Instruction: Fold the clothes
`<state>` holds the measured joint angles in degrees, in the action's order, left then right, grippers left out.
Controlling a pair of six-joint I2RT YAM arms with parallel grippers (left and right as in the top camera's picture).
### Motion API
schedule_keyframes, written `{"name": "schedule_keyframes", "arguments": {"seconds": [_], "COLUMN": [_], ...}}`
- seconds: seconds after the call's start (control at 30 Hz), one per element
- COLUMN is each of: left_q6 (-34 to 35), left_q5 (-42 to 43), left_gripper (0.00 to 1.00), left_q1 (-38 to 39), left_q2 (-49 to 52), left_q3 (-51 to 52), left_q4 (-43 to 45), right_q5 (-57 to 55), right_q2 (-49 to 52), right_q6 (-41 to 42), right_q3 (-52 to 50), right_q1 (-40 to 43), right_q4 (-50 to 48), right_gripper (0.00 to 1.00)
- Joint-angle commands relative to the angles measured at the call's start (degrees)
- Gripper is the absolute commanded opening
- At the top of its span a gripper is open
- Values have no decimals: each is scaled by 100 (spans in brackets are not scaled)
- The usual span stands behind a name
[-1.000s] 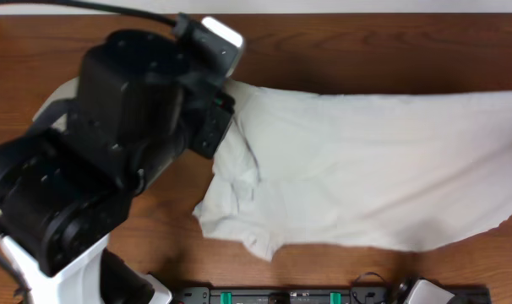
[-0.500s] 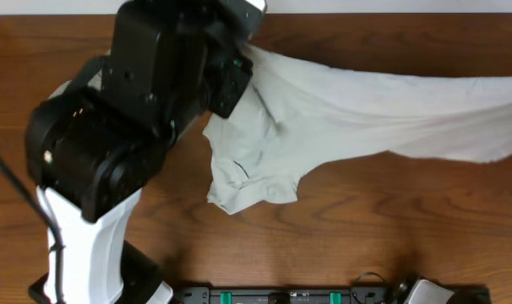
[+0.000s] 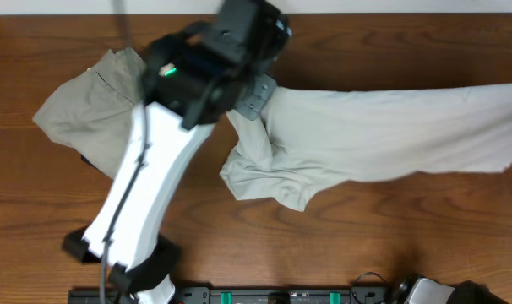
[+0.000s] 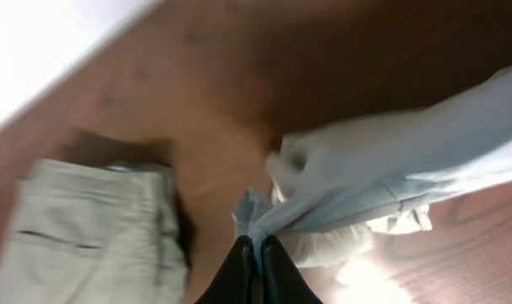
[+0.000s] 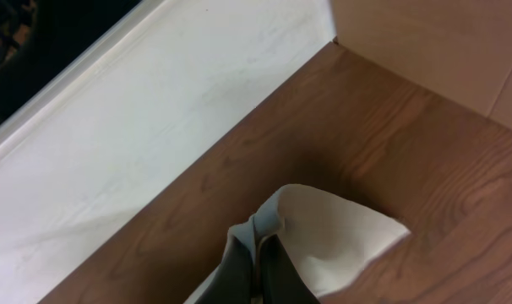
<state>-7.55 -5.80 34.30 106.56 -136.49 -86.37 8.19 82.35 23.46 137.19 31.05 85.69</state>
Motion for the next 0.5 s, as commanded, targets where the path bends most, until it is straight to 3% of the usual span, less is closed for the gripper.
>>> {"name": "schedule_keyframes", "arguments": {"seconds": [0.0, 0.27, 0.47], "left_q6": [168, 188, 190], "left_q5": [361, 372, 369], "left_gripper": [6, 10, 35], "left_q1": [-28, -28, -120], "left_q2": [94, 103, 103], "left_q3": [568, 1362, 1364], "left_q4": [190, 699, 645], "right_q5": [0, -284, -616], "right_q2": [-42, -31, -26], "right_q6": [-149, -190, -190], "right_q3": [44, 44, 44], "right_q1": [70, 70, 72], "right_q4": [-22, 50, 46], "right_gripper": [1, 1, 1]}}
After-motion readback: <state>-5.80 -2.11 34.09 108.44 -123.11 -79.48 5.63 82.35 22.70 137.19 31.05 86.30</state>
